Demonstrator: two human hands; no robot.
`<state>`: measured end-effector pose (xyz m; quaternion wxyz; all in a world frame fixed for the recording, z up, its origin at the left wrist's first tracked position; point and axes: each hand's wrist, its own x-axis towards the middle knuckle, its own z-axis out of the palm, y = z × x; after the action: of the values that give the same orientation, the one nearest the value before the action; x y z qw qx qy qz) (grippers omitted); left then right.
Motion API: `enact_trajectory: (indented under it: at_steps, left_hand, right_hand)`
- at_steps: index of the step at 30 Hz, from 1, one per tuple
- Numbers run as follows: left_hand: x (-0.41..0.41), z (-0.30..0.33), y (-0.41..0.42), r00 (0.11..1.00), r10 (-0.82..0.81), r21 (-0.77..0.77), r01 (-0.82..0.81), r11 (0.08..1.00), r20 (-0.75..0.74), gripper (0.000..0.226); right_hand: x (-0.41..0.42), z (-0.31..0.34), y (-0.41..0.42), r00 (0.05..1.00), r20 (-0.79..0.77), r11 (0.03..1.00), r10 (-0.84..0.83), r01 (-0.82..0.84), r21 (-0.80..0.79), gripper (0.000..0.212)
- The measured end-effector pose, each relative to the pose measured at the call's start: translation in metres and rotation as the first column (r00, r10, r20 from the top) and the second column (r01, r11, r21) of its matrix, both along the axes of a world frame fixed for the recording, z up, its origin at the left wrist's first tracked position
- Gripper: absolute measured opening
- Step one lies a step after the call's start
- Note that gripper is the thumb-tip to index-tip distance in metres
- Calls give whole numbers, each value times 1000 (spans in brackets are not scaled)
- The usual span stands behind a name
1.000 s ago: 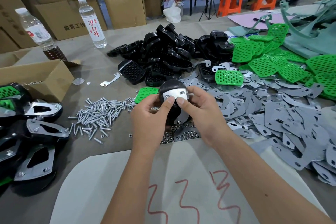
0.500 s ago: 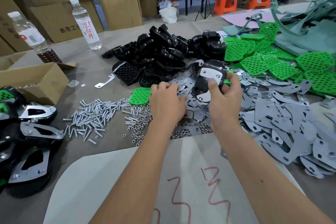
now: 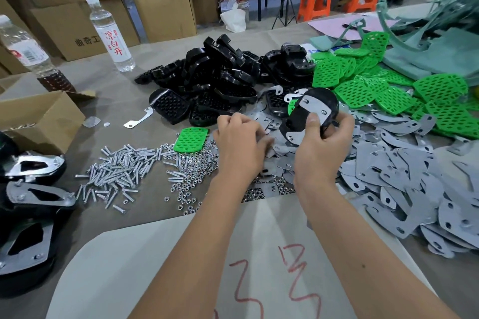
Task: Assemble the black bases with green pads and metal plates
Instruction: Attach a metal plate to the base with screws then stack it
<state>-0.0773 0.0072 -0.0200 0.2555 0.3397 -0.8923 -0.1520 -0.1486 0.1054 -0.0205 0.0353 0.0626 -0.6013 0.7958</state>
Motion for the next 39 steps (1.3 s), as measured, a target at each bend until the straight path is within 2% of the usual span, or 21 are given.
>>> enact_trajectory:
  at_steps: [2, 4, 7, 9, 11, 13, 15, 17, 19, 21, 22, 24, 26, 28, 29, 32, 34, 39]
  left_hand:
    - [4, 4, 0, 995, 62, -45, -65, 997, -81, 22]
    - [12, 12, -2, 965, 103, -8, -108, 994, -243, 20]
    - [25, 28, -9, 857, 196, 155, -137, 978, -476, 21]
    - [34, 37, -14, 783, 296, 331, -123, 936, -547, 20]
    - [42, 41, -20, 670, 469, 592, -54, 804, -576, 21]
    - [50, 44, -24, 556, 618, 796, 142, 589, -556, 21]
    - [56, 43, -25, 513, 677, 849, 309, 429, -528, 18]
    - [61, 40, -23, 518, 691, 857, 398, 327, -504, 12]
    - [64, 37, -20, 520, 695, 849, 460, 261, -496, 8]
    - [64, 34, -15, 486, 696, 808, 539, 237, -528, 7]
    - [63, 32, -13, 454, 692, 786, 556, 272, -560, 9]
    - [60, 29, -7, 406, 646, 749, 498, 437, -646, 17]
    - [60, 26, -1, 443, 552, 707, 397, 585, -706, 32]
    - [63, 21, 2, 598, 416, 665, 279, 692, -685, 51]
    - [65, 18, 3, 690, 341, 636, 223, 739, -639, 52]
    - [76, 14, 5, 886, 131, 464, 103, 880, -445, 39]
    - [83, 13, 5, 944, 38, 334, 78, 939, -328, 33]
    - [98, 7, 0, 969, -9, 255, 74, 964, -245, 19]
  right_hand:
    - [0, 2, 1, 1000, 17, 1000, -12, 12, -9, 14]
    - [1, 4, 2, 1000, 9, 1000, -6, 6, 3, 12]
    - [5, 8, 2, 995, 9, 994, 100, -101, 50, 13]
    - [9, 9, 0, 978, 5, 976, 210, -210, 55, 11]
    - [16, 9, -2, 960, -28, 958, 278, -275, 77, 9]
    - [23, 7, -4, 945, -45, 943, 323, -317, 105, 9]
    - [27, 5, -5, 934, -41, 929, 355, -348, 124, 9]
    - [29, 5, -6, 927, -40, 920, 374, -365, 146, 9]
    - [29, 5, -6, 923, -39, 915, 382, -372, 157, 10]
    - [30, 5, -6, 923, -32, 914, 383, -373, 161, 11]
    - [30, 5, -5, 922, -26, 912, 386, -377, 161, 11]
    - [31, 6, -5, 915, -16, 906, 403, -396, 149, 11]
    - [33, 7, -5, 900, -5, 894, 435, -432, 121, 12]
    - [35, 7, -6, 882, 3, 876, 471, -468, 117, 15]
    - [36, 7, -6, 872, 6, 865, 489, -485, 127, 16]
    - [38, 6, -6, 835, 8, 826, 550, -546, 144, 21]
    - [39, 5, -6, 820, -7, 808, 573, -563, 171, 21]
    - [39, 0, -7, 811, 3, 795, 584, -573, 201, 12]
